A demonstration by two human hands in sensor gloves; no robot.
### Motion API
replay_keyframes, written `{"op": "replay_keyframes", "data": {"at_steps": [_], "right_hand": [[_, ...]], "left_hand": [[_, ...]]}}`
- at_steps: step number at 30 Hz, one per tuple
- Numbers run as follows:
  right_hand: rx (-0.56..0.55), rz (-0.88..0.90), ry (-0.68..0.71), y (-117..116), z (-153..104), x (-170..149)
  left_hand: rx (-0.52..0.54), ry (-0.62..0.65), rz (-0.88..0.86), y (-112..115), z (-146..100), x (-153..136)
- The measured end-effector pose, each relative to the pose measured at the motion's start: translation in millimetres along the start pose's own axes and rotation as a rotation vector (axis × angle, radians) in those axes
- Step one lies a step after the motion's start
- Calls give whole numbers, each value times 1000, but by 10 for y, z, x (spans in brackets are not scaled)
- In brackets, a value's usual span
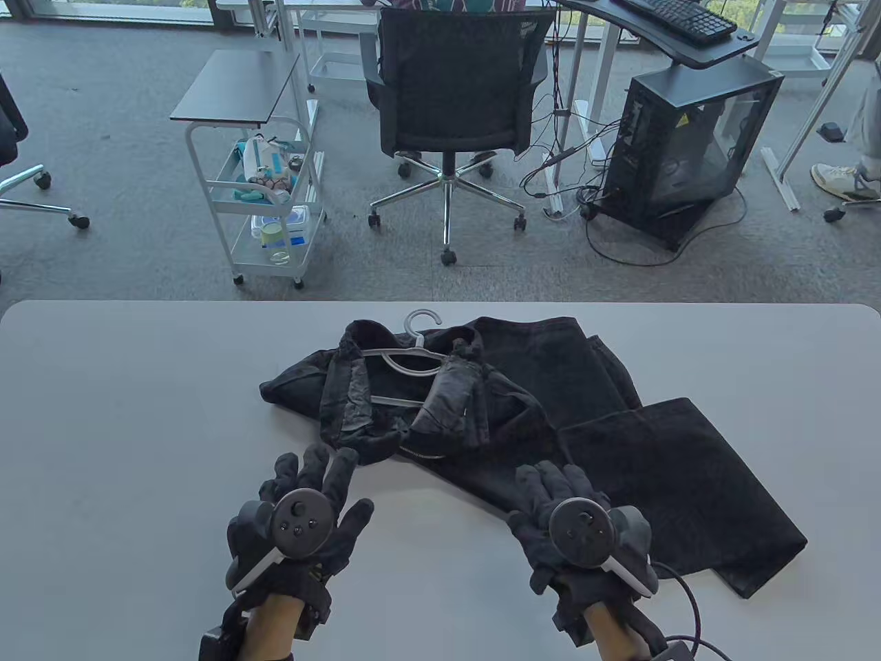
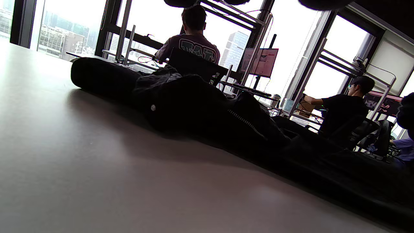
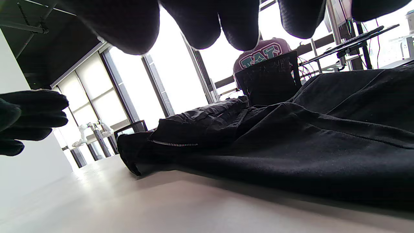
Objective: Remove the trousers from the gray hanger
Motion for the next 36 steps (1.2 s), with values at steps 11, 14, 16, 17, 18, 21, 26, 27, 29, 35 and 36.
{"op": "replay_keyframes", "data": {"at_steps": [11,14,16,17,18,21,26,27,29,35,36], "right_hand": [[-8,83,18,113,182,150],[1,64,13,159,415,192],[5,32,-4,198,640,214],[11,17,-20,212,765,214],[13,6,-29,218,855,209],[14,-9,-63,208,1151,175],[62,-46,-138,12,1716,51],[80,-44,-159,-46,1817,27],[96,-30,-189,-174,2019,-18],[104,-4,-320,-525,2465,-224],[107,-7,-338,-569,2511,-261]], "left_hand": [[-45,38,5,64,7,70],[-48,45,8,66,7,86],[-42,48,8,61,8,96],[-41,52,6,65,13,98],[-41,54,5,66,15,101],[-42,64,10,65,18,127],[-41,81,22,67,15,182],[-42,82,24,71,17,190],[-53,84,31,85,24,203],[-69,77,39,115,36,193],[-69,74,36,114,39,186]]}}
Point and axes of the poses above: the tracker on the back of each hand, its own x axis roughly to the thumb side, its own z axis roughly from the wrist to the fingertips, y = z × x, the point moved 1 cm from there along z, roughly from the wrist to the fingertips, and after that the axes turned 8 degrees about z, right-handed, at the moved point
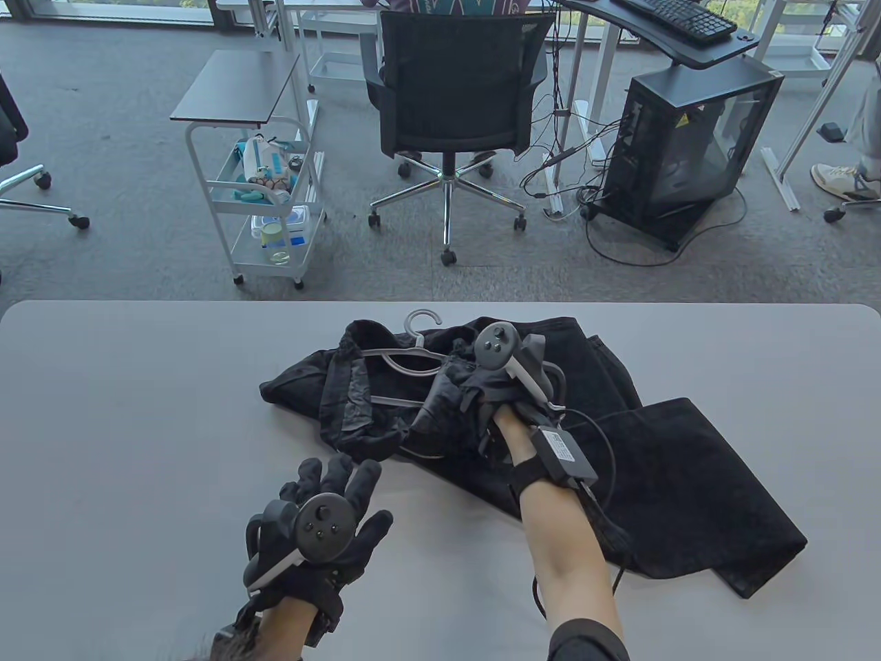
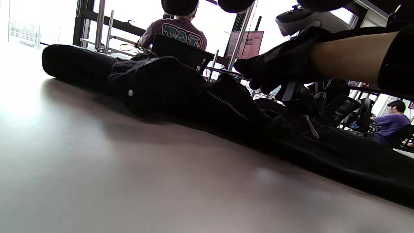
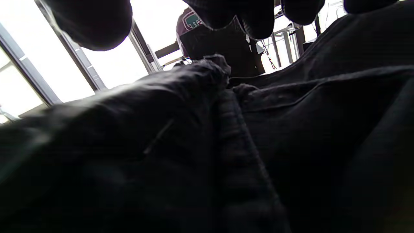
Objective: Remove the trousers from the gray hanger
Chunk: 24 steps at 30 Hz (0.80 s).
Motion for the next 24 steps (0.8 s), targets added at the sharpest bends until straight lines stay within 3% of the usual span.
{"op": "replay_keyframes", "data": {"at_steps": [9,15,18,21,24], "right_hand": [[166,-43,-133,-434,345,-192],[64,-109,-82,-400,376,-167],[-65,-99,0,-314,287,-122],[-215,36,76,-137,102,-94],[-222,192,150,57,-93,-66]], "left_hand": [[-27,9,12,30,26,33],[-45,12,15,50,41,47],[-46,13,15,43,38,47],[-29,6,-9,15,29,20],[-1,-5,-41,-8,17,-25]]}}
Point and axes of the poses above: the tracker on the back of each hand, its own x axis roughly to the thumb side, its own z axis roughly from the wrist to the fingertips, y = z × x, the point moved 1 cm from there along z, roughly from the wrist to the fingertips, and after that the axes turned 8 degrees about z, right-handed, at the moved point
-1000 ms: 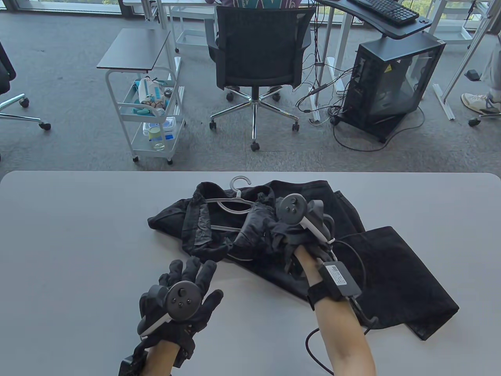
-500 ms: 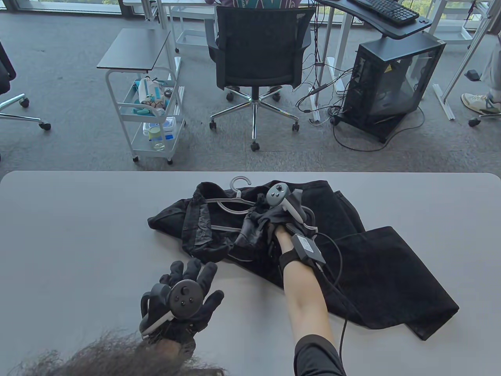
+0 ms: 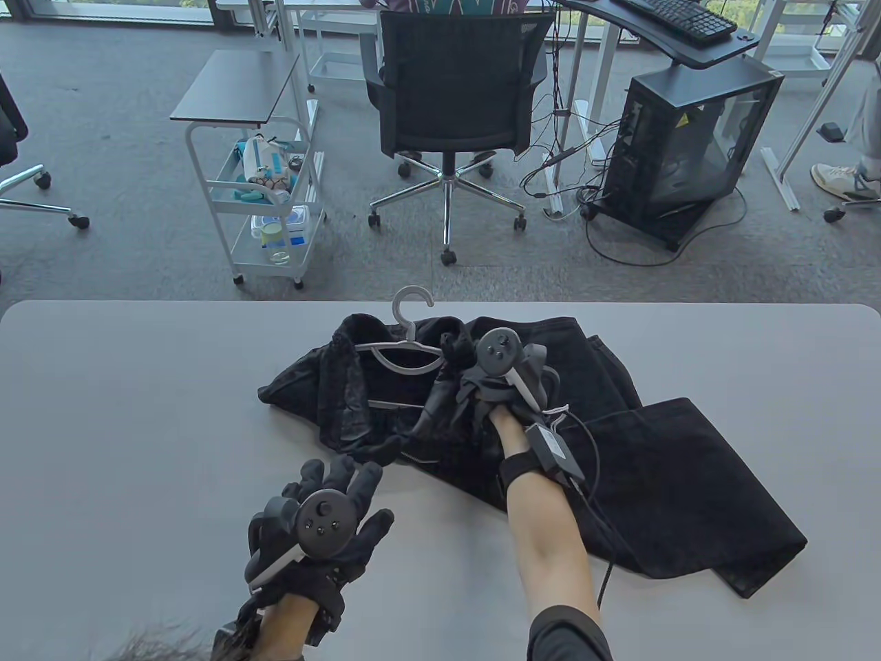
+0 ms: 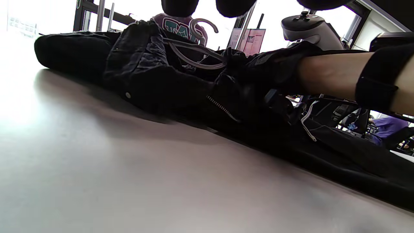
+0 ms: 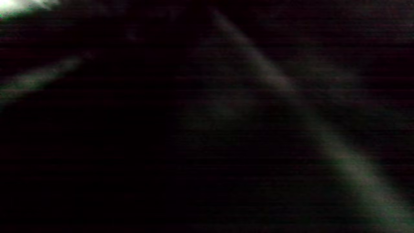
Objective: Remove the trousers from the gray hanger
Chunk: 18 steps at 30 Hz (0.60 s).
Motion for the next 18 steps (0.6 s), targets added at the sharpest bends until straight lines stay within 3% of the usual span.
{"op": "replay_keyframes", "data": {"at_steps": [5,11,14,18], "right_hand": [[-49,49,144,483,-441,283],[-157,-9,310,1026,-1163,589],[-201,-23,354,1192,-1542,600],[-213,-8,395,1236,-1978,503]], "left_hand": [[153,-56,-94,-109,-55,-126],[397,-114,-163,-368,-203,-168],[424,-139,-179,-427,-208,-123],[419,-177,-243,-403,-128,-47]]}}
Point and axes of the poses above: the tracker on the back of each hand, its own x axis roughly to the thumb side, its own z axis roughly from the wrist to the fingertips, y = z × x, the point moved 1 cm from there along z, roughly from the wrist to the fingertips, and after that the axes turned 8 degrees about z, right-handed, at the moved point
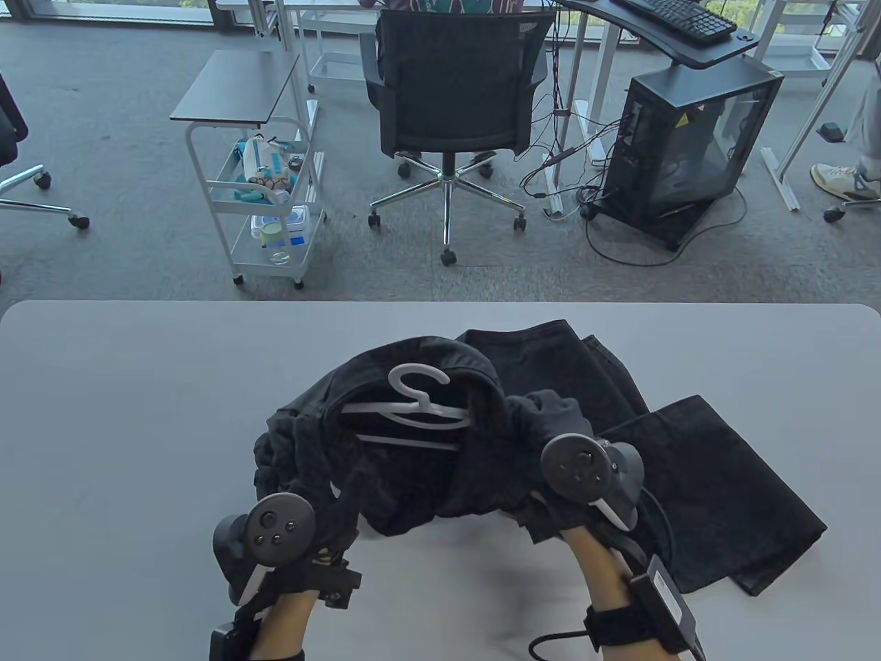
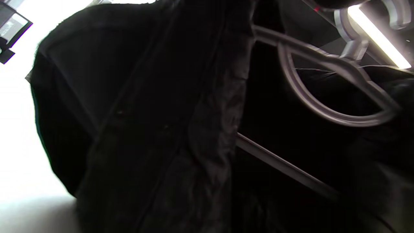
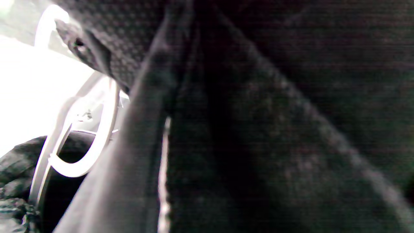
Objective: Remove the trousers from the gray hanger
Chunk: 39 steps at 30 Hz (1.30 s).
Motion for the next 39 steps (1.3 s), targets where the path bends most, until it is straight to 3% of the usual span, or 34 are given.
{"op": "replay_keyframes", "data": {"at_steps": [6,11,15,20,23,26,29,32,35,39], "right_hand": [[-40,88,51,22,-477,-145],[-61,146,93,115,-551,-251],[-46,190,77,157,-585,-326],[-32,240,25,235,-569,-480],[-57,296,-53,239,-580,-606],[-40,323,-82,240,-573,-751],[10,500,-109,203,-549,-929],[80,589,-127,160,-527,-1046],[134,645,-139,108,-501,-1143],[145,795,-161,-18,-478,-1140]], "left_hand": [[2,-86,-84,67,0,-222],[-36,-182,-280,121,8,-596],[49,-225,-572,177,33,-791],[64,-238,-556,173,99,-878],[68,-260,-665,204,139,-889],[4,-144,-897,279,207,-903],[-93,-4,-1197,414,287,-868],[-170,101,-1337,527,344,-826],[-346,259,-1509,665,379,-726],[-425,181,-1546,830,340,-543]]}}
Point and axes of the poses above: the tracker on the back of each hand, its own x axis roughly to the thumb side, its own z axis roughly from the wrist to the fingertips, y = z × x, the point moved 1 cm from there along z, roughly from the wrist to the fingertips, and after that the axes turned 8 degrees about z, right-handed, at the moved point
